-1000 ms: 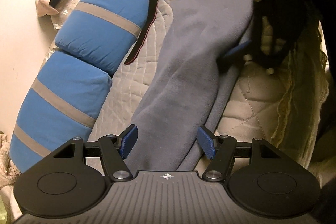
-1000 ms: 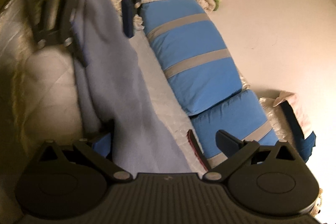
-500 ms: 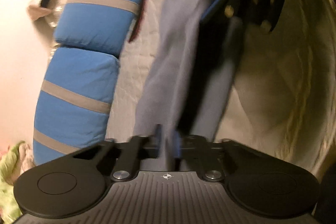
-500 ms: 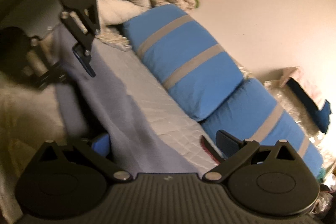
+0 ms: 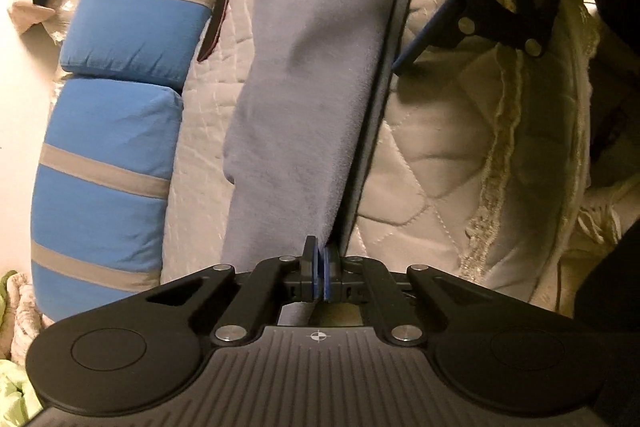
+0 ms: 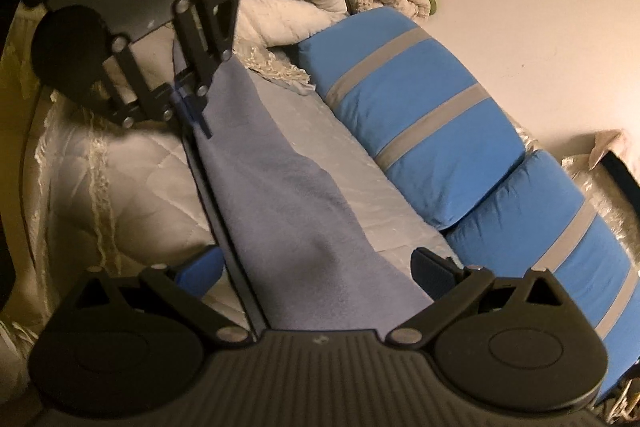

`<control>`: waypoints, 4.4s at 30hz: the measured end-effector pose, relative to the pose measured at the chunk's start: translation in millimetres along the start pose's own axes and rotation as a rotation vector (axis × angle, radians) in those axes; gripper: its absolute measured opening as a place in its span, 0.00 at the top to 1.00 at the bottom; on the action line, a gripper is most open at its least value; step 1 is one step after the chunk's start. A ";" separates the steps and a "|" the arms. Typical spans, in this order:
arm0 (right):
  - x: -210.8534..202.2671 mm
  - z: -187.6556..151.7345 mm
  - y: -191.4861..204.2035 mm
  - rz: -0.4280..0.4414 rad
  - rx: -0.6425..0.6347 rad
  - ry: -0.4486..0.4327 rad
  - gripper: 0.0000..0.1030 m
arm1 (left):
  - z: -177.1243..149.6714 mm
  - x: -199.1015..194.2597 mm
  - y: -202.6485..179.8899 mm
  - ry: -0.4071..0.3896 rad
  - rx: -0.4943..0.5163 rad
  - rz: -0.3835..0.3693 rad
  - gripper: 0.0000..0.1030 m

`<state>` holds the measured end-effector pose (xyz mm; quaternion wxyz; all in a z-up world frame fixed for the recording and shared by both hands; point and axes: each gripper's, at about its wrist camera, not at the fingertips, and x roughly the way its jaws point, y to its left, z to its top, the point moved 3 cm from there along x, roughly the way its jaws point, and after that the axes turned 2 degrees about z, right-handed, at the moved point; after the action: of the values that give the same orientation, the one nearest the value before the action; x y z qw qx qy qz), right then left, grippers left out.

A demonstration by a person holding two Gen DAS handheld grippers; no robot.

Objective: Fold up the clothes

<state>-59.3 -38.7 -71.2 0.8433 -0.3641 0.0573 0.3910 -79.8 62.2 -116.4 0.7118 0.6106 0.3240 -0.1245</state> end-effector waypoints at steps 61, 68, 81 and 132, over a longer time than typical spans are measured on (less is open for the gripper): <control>2.3 -0.7 0.7 0.070 0.114 0.053 0.00 | -307.6 54.5 154.1 0.345 -2.066 0.014 0.96; 2.7 0.0 1.8 0.071 0.106 0.052 0.00 | -312.2 48.9 162.7 0.352 -1.991 0.129 0.90; 3.0 -1.2 6.7 0.078 0.078 0.056 0.00 | -297.0 106.4 158.4 0.206 -2.021 -0.116 0.78; 3.1 0.5 11.8 0.082 0.047 0.055 0.00 | -271.3 110.1 161.0 -0.020 -1.892 -0.053 0.92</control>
<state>-65.6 -31.4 -78.8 0.8329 -0.3522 0.1044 0.4139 12.2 379.9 -68.9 0.9112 -0.2289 0.2980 0.1686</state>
